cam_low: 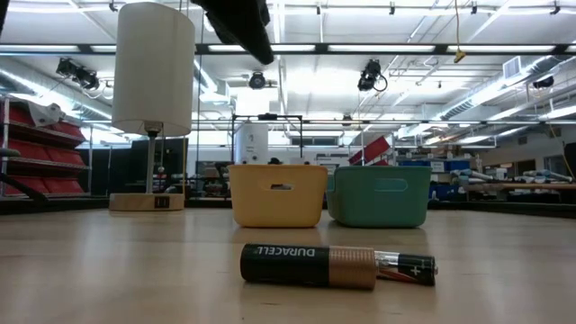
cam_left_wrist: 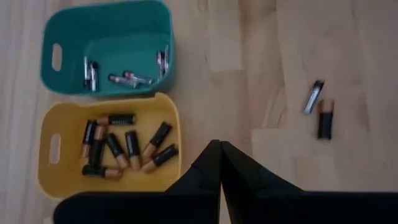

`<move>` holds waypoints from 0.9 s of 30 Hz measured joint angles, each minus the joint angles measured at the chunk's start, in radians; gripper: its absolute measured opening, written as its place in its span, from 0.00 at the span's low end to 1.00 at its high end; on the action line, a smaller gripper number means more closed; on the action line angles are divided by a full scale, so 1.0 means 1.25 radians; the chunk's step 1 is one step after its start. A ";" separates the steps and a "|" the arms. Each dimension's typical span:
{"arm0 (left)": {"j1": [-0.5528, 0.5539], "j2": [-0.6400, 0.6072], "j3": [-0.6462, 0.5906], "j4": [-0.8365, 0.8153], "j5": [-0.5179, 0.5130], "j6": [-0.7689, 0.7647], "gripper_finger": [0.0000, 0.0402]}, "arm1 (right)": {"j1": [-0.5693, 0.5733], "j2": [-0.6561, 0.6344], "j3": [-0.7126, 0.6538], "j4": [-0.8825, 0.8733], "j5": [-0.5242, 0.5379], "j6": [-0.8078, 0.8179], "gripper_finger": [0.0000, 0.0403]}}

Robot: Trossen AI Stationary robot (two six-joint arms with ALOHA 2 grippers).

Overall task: Sort batteries
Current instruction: Put the silver battery into the blue bin

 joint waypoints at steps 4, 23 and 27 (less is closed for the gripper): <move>0.001 0.000 0.000 0.034 0.022 -0.002 0.04 | -0.004 0.026 0.000 -0.001 -0.021 -0.016 0.42; -0.030 -0.003 0.000 -0.363 0.041 -0.129 0.04 | -0.028 0.082 0.000 0.088 0.024 -0.071 0.19; -0.049 -0.003 0.000 -0.418 0.035 -0.160 0.04 | -0.045 0.099 0.002 0.078 -0.013 -0.123 0.08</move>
